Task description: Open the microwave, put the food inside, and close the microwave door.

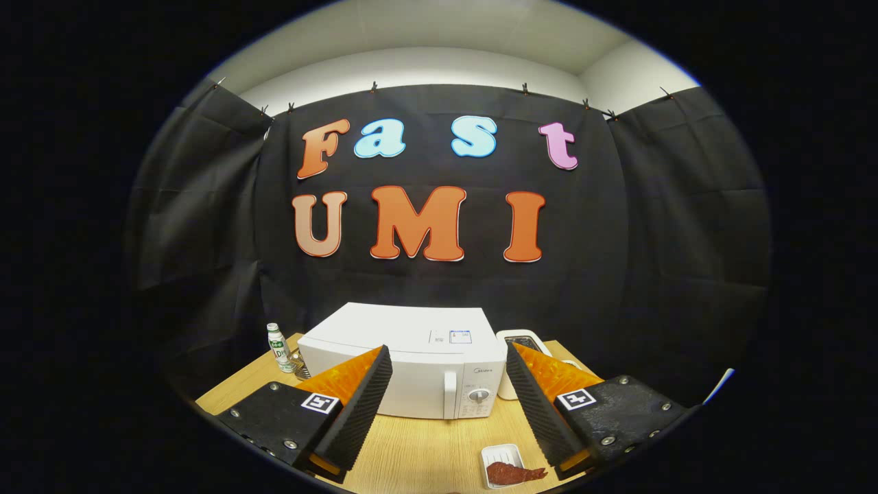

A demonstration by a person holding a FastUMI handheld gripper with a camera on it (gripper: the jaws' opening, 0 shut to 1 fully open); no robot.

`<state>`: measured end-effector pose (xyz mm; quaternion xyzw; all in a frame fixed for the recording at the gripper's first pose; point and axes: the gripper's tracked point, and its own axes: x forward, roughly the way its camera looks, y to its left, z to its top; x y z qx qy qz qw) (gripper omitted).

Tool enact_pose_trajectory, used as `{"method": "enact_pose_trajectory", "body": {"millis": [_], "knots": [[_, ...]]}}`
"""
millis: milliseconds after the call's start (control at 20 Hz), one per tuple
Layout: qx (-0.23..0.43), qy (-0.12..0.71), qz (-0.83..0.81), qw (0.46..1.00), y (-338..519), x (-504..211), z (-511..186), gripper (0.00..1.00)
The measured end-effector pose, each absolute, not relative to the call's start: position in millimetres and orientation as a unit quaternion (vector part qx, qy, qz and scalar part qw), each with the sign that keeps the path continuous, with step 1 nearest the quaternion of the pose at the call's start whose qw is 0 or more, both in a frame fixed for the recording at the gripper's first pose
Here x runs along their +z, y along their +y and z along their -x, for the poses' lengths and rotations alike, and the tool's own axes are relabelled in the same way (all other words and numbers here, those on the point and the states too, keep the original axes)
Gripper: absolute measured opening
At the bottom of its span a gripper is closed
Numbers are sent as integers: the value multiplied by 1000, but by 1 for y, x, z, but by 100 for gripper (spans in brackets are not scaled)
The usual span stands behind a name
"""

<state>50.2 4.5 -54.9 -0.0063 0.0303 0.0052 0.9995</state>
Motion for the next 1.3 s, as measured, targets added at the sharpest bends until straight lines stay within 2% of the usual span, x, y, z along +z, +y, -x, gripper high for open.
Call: {"method": "enact_pose_trajectory", "body": {"millis": [300, 800, 900, 950, 1100, 1300], "knots": [[35, 89, 24, 995, 16, -123, -94, 99], [29, 159, 20, 987, 11, -222, -168, 99], [28, 168, 11, 985, 8, -237, -179, 92], [27, 170, 6, 985, 7, -243, -185, 85], [30, 177, -12, 984, 7, -256, -197, 71], [26, 184, -3, 983, 6, -269, -204, 47]]}}
